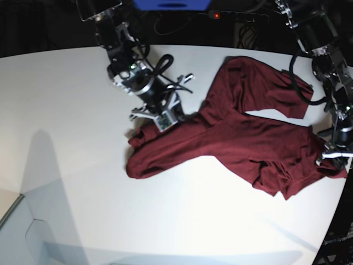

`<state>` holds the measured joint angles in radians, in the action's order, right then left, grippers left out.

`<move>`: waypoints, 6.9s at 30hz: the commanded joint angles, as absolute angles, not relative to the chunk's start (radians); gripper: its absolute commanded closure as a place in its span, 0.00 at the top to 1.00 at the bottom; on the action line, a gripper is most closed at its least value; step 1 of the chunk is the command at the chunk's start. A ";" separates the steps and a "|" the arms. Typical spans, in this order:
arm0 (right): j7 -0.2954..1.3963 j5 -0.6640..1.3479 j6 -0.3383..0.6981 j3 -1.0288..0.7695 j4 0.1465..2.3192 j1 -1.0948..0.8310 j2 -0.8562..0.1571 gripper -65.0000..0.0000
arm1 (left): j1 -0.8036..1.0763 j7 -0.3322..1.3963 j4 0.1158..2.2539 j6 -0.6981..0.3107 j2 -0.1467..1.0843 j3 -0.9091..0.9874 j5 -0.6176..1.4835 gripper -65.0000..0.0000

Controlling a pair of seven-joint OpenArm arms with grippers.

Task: Layout the t-shirt on the table in an organized manner, then fold the t-shirt properly
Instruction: 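Drag the shirt with the right gripper away from the left gripper, then lay the shirt down and open the right gripper, then move the right gripper to the shirt and grasp a fold, then release the left gripper and move it to grasp the shirt's bunched end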

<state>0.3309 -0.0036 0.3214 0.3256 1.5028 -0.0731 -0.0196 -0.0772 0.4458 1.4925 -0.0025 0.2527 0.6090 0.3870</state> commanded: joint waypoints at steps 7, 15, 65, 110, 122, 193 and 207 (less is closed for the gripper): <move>0.298 0.007 0.326 0.079 1.517 -0.004 -0.007 0.39 | -0.053 0.417 1.504 0.002 0.263 0.696 0.384 0.00; 0.298 0.007 0.326 0.061 1.460 0.021 -0.012 0.44 | -0.035 0.417 1.504 0.002 0.265 0.696 0.384 0.00; 0.292 0.005 0.325 -0.311 1.167 0.189 -0.093 0.00 | -0.074 0.417 1.320 0.001 0.143 0.644 0.421 0.00; 0.300 0.007 0.325 -0.680 1.504 -0.022 0.039 0.41 | 0.047 0.420 1.379 0.001 0.179 0.668 0.515 0.00; 0.300 0.007 0.682 -0.340 1.793 -0.271 0.131 0.40 | -0.015 0.421 1.379 0.001 0.188 0.628 0.575 0.00; 0.300 0.005 0.690 0.199 1.616 -0.265 0.035 0.00 | 0.104 0.423 1.405 0.001 0.225 0.704 0.654 0.00; 0.300 0.005 0.687 0.197 1.616 -0.271 0.030 0.00 | 0.094 0.423 1.325 0.001 0.225 0.702 0.654 0.54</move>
